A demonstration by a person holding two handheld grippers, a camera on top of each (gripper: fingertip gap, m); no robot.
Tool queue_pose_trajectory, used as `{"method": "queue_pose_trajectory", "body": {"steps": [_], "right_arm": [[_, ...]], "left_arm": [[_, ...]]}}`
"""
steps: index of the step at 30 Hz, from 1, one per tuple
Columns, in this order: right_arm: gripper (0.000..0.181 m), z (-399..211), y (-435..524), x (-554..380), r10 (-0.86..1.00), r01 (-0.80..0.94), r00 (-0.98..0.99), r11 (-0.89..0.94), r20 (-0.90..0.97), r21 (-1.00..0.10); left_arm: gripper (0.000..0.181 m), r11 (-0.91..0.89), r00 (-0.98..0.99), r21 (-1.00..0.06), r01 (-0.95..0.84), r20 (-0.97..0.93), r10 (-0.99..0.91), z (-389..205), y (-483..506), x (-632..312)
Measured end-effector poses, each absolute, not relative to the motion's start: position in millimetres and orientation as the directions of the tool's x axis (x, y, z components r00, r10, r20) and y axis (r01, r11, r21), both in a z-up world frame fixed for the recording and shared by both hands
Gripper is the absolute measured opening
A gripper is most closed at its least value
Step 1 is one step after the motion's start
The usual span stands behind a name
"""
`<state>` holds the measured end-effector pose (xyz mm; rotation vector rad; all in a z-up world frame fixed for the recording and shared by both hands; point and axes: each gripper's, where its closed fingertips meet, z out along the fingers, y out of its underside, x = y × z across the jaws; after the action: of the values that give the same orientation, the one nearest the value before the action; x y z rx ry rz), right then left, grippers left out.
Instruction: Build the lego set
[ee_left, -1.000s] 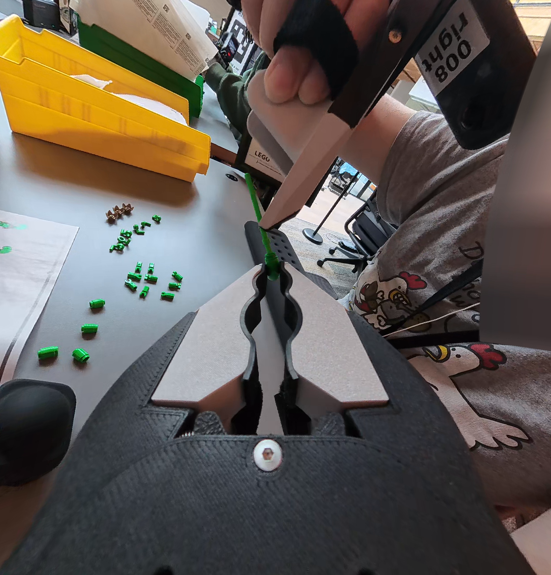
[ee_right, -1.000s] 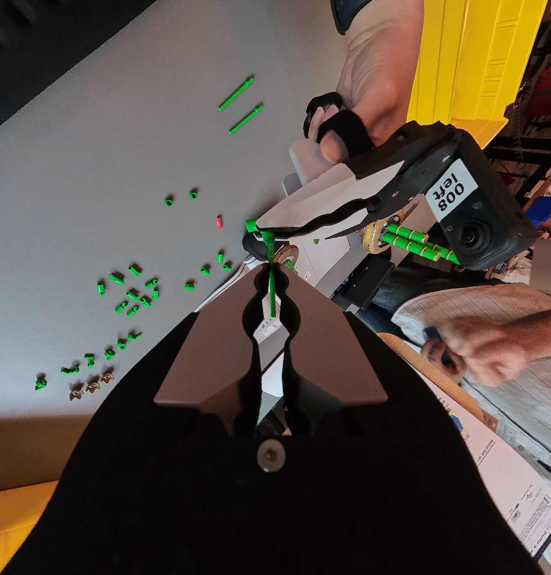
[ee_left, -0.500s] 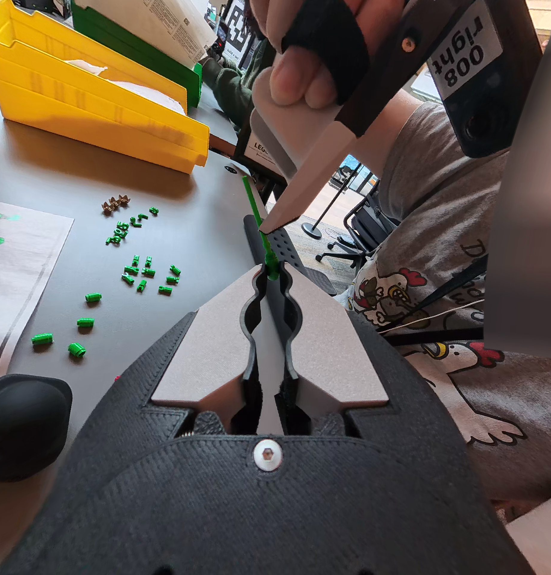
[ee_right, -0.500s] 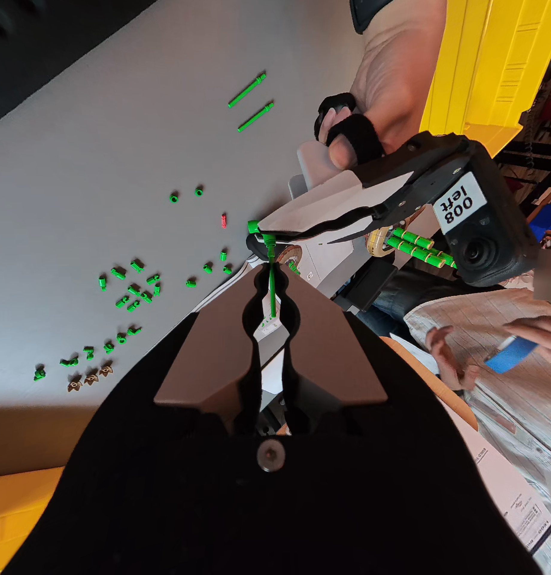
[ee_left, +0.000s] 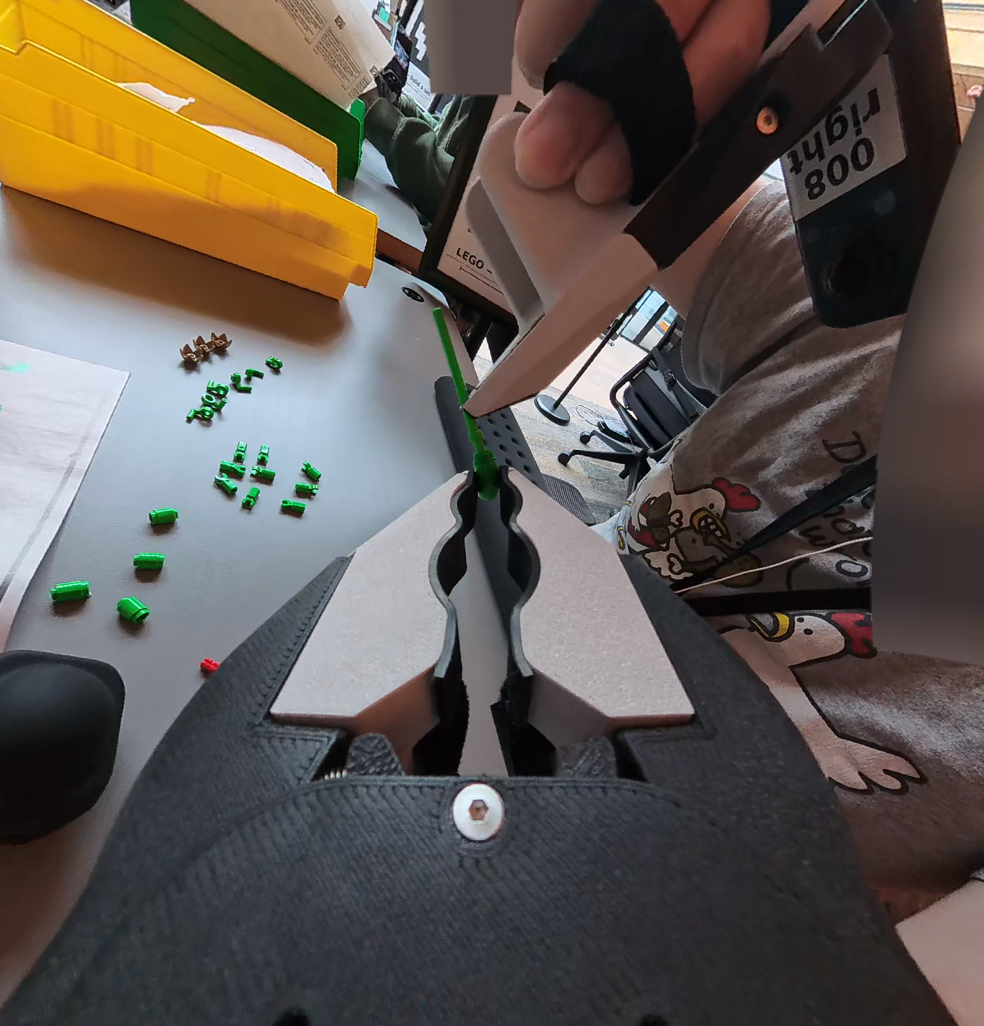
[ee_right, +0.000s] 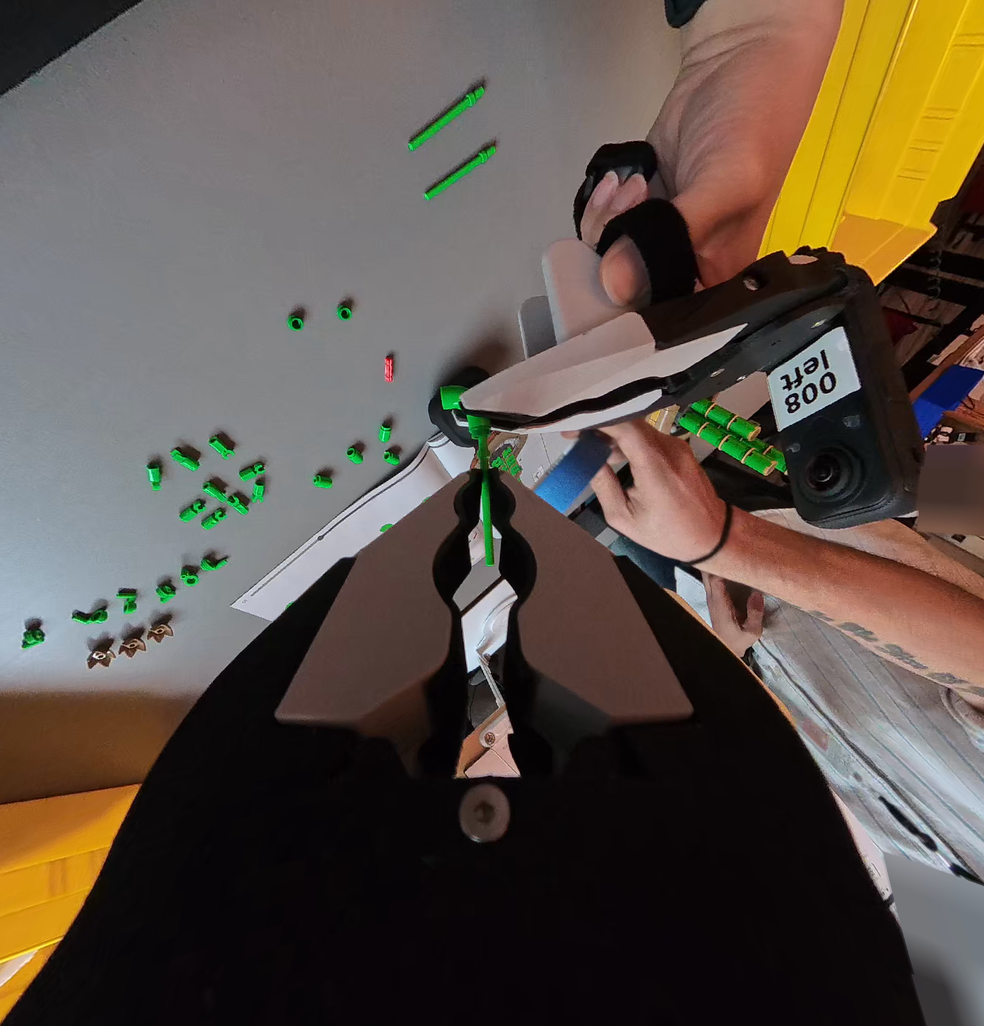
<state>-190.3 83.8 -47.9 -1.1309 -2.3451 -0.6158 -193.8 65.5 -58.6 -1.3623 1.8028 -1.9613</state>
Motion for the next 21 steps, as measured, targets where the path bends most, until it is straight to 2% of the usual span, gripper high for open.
{"method": "queue_pose_trajectory", "body": {"steps": [21], "right_arm": [[0.002, -45.7, 85.6, -190.9, 0.576, 0.802, -0.564, 0.554, 0.592, 0.225]], "left_arm": [[0.006, -0.270, -0.586, -0.862, -0.428, 0.492, -0.644, -54.3, 66.3, -194.9]]}}
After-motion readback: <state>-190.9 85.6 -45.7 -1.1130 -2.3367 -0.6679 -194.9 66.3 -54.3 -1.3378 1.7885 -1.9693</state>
